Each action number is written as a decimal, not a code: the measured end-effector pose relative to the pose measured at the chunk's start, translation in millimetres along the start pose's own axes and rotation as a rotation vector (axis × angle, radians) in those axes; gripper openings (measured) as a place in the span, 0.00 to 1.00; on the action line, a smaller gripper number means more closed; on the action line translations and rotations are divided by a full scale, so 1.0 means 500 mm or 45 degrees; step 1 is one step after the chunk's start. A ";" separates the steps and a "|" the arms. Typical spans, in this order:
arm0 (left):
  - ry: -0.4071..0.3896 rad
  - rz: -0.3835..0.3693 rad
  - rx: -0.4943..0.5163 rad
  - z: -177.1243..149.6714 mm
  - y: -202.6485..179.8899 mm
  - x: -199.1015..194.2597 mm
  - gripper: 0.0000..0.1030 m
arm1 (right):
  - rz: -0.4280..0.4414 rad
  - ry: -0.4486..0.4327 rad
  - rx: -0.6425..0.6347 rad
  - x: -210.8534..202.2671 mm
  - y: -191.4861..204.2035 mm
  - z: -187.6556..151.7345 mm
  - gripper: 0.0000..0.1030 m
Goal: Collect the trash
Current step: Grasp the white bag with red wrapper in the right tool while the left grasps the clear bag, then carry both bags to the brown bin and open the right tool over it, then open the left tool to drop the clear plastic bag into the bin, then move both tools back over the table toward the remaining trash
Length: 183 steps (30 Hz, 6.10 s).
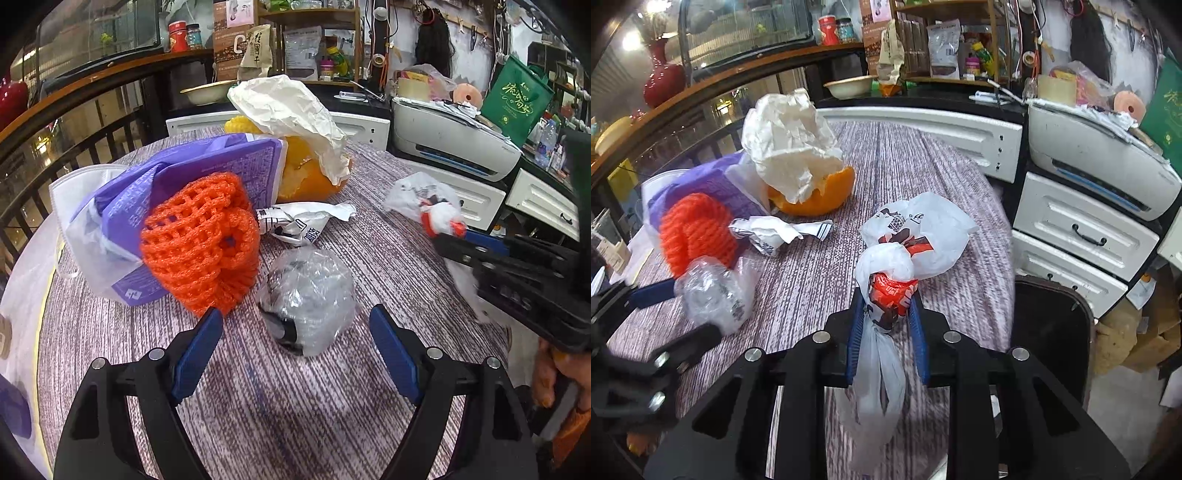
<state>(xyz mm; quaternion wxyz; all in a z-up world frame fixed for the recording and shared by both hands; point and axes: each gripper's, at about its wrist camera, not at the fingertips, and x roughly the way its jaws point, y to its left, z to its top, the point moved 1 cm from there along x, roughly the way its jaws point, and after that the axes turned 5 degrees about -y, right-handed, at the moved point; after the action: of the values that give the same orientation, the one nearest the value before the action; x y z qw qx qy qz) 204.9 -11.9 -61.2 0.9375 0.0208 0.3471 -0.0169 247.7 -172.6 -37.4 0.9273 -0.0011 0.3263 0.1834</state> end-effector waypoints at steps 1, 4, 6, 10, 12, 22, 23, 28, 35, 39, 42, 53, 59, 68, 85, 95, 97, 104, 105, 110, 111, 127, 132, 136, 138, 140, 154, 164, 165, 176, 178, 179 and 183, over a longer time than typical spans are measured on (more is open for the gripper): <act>0.004 0.001 -0.002 0.002 -0.001 0.004 0.74 | 0.001 -0.011 -0.013 -0.010 0.000 -0.002 0.24; 0.017 -0.007 -0.008 0.006 -0.004 0.014 0.64 | -0.005 -0.050 -0.053 -0.037 0.000 -0.009 0.24; 0.021 -0.007 -0.011 0.006 -0.006 0.018 0.57 | -0.006 -0.067 -0.058 -0.052 -0.004 -0.014 0.24; 0.024 -0.009 0.000 0.005 -0.017 0.018 0.51 | 0.009 -0.085 -0.024 -0.072 -0.025 -0.020 0.24; 0.022 -0.017 0.010 0.003 -0.022 0.015 0.49 | 0.012 -0.091 -0.009 -0.077 -0.031 -0.024 0.24; -0.088 -0.062 0.040 -0.007 -0.056 -0.058 0.46 | 0.008 -0.143 0.037 -0.120 -0.061 -0.052 0.24; -0.098 -0.072 0.037 -0.009 -0.059 -0.066 0.46 | 0.006 -0.148 0.039 -0.125 -0.063 -0.056 0.24; -0.142 -0.128 0.025 -0.017 -0.083 -0.101 0.46 | -0.009 -0.169 0.064 -0.152 -0.084 -0.076 0.24; -0.180 -0.184 0.042 -0.024 -0.130 -0.121 0.46 | -0.067 -0.187 0.104 -0.190 -0.129 -0.110 0.24; -0.188 -0.221 0.051 -0.024 -0.152 -0.126 0.46 | -0.118 -0.185 0.127 -0.202 -0.163 -0.125 0.24; -0.191 -0.244 0.062 -0.022 -0.168 -0.127 0.46 | -0.158 -0.173 0.158 -0.204 -0.197 -0.137 0.24; -0.199 -0.304 0.130 -0.003 -0.241 -0.114 0.46 | -0.259 -0.074 0.272 -0.126 -0.299 -0.167 0.24; -0.189 -0.323 0.161 0.000 -0.272 -0.103 0.46 | -0.285 0.005 0.332 -0.055 -0.343 -0.182 0.24; -0.160 -0.342 0.193 -0.004 -0.297 -0.086 0.46 | -0.311 0.103 0.381 0.041 -0.371 -0.206 0.26; -0.117 -0.372 0.229 -0.009 -0.328 -0.064 0.46 | -0.395 0.021 0.381 -0.055 -0.386 -0.230 0.59; -0.037 -0.406 0.256 -0.003 -0.371 -0.019 0.46 | -0.511 -0.058 0.414 -0.158 -0.431 -0.253 0.59; -0.030 -0.409 0.270 -0.002 -0.383 -0.012 0.46 | -0.522 -0.063 0.432 -0.170 -0.439 -0.258 0.59; 0.023 -0.442 0.320 -0.003 -0.429 0.027 0.46 | -0.576 -0.068 0.483 -0.201 -0.470 -0.281 0.59; 0.036 -0.442 0.329 -0.005 -0.436 0.038 0.46 | -0.577 -0.068 0.489 -0.203 -0.472 -0.285 0.59; 0.093 -0.424 0.342 -0.008 -0.452 0.085 0.46 | -0.604 -0.074 0.509 -0.220 -0.483 -0.300 0.59; 0.103 -0.420 0.344 -0.009 -0.456 0.094 0.46 | -0.606 -0.075 0.516 -0.224 -0.486 -0.303 0.59; 0.152 -0.433 0.461 -0.035 -0.550 0.141 0.51 | -0.630 -0.049 0.608 -0.234 -0.529 -0.347 0.59; 0.146 -0.438 0.455 -0.042 -0.558 0.139 0.80 | -0.641 -0.061 0.619 -0.240 -0.532 -0.346 0.69; 0.138 -0.474 0.475 -0.053 -0.557 0.117 0.86 | -0.653 -0.076 0.629 -0.247 -0.535 -0.346 0.77; 0.121 -0.497 0.485 -0.060 -0.551 0.100 0.90 | -0.655 -0.083 0.638 -0.250 -0.537 -0.349 0.82; 0.107 -0.505 0.479 -0.065 -0.542 0.084 0.93 | -0.651 -0.079 0.635 -0.250 -0.536 -0.351 0.83; -0.057 -0.537 0.416 -0.066 -0.456 -0.053 0.95 | -0.578 -0.089 0.574 -0.248 -0.480 -0.329 0.85; -0.127 -0.455 0.344 -0.064 -0.358 -0.104 0.95 | -0.452 -0.119 0.471 -0.235 -0.386 -0.280 0.85; -0.132 -0.443 0.333 -0.064 -0.346 -0.107 0.95 | -0.437 -0.123 0.460 -0.233 -0.375 -0.275 0.85; -0.211 -0.251 0.165 -0.050 -0.174 -0.143 0.95 | -0.227 -0.186 0.285 -0.196 -0.219 -0.176 0.85; -0.205 -0.226 0.130 -0.046 -0.139 -0.146 0.95 | -0.177 -0.200 0.234 -0.189 -0.185 -0.151 0.85; -0.201 -0.205 0.114 -0.043 -0.119 -0.147 0.95 | -0.154 -0.205 0.213 -0.185 -0.168 -0.139 0.85; -0.221 -0.124 0.064 -0.036 -0.044 -0.162 0.95 | -0.048 -0.206 0.142 -0.169 -0.107 -0.099 0.85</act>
<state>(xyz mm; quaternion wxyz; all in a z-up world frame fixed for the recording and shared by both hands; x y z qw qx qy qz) 130.8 -31.5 -22.9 0.9613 0.0258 0.2645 -0.0727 175.2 -257.1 -31.4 0.9526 0.0593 0.2599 0.1468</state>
